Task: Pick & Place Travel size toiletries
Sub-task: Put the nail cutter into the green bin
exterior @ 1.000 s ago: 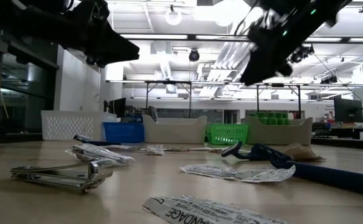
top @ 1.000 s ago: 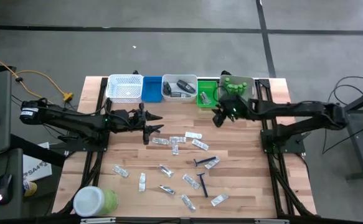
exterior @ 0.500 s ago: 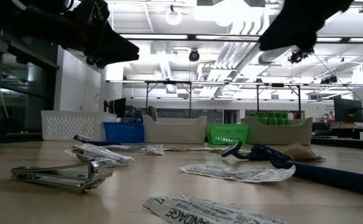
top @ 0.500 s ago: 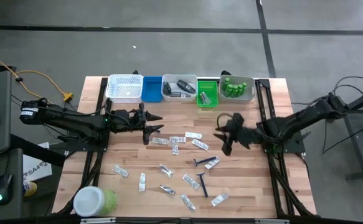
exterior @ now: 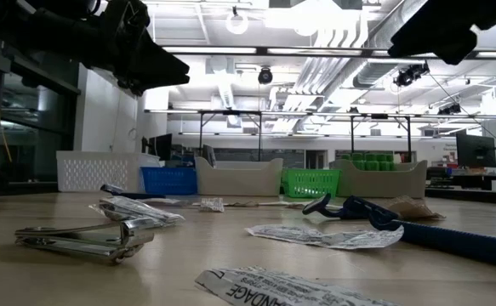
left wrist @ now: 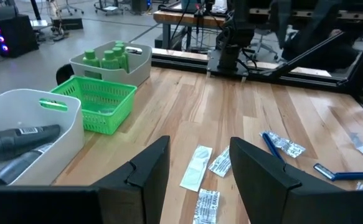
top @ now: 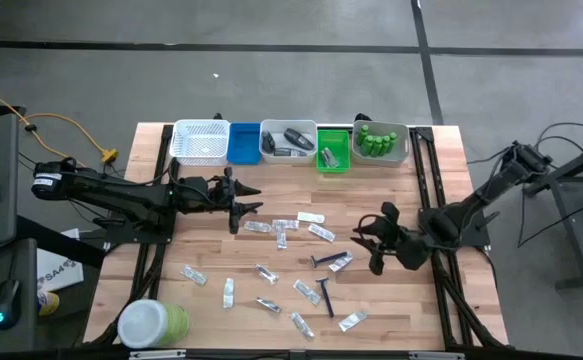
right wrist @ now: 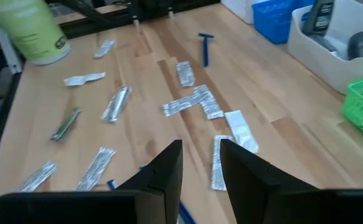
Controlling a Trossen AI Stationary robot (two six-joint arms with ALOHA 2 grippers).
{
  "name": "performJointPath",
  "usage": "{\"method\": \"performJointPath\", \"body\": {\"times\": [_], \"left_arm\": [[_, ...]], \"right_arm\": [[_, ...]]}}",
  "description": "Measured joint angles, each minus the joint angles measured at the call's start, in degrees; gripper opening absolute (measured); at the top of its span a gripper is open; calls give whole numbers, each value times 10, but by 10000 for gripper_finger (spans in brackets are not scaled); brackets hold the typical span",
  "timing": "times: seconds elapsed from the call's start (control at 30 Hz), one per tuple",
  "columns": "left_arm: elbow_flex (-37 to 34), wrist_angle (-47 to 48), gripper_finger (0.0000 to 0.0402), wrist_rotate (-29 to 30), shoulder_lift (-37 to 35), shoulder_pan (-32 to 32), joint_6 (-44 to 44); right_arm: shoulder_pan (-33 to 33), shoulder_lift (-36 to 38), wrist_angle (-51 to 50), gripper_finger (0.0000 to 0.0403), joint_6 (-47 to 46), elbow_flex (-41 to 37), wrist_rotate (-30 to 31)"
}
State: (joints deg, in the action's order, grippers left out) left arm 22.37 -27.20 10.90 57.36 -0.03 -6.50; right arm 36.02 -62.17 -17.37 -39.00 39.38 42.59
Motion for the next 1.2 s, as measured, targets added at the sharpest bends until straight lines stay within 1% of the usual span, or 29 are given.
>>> {"method": "performJointPath", "body": {"times": [0.13,0.2,0.37,0.47,0.57,0.7,0.83,0.93,1.07,1.2], "left_arm": [[0,9,166,0,0,0,-6],[0,10,166,0,0,0,-13],[1,31,166,0,0,0,-30],[3,56,166,0,0,0,-42],[29,130,166,0,0,0,-56],[84,270,166,-3,0,-10,-67],[125,362,166,-9,0,-43,-58],[138,409,166,-18,0,-80,-41],[137,411,166,-60,15,-132,-27],[136,404,166,-60,47,-179,-3]], "right_arm": [[19,0,-2,100,0,0,0],[26,0,1,100,-2,-4,14],[37,0,7,100,-31,-34,43],[42,0,28,100,-53,-63,38],[52,0,70,100,-65,-96,38],[64,0,133,100,-65,-129,37],[68,0,152,100,-65,-143,37],[68,0,158,100,-59,-143,37],[67,0,157,100,-57,-143,37],[67,0,157,100,-55,-143,37]]}}
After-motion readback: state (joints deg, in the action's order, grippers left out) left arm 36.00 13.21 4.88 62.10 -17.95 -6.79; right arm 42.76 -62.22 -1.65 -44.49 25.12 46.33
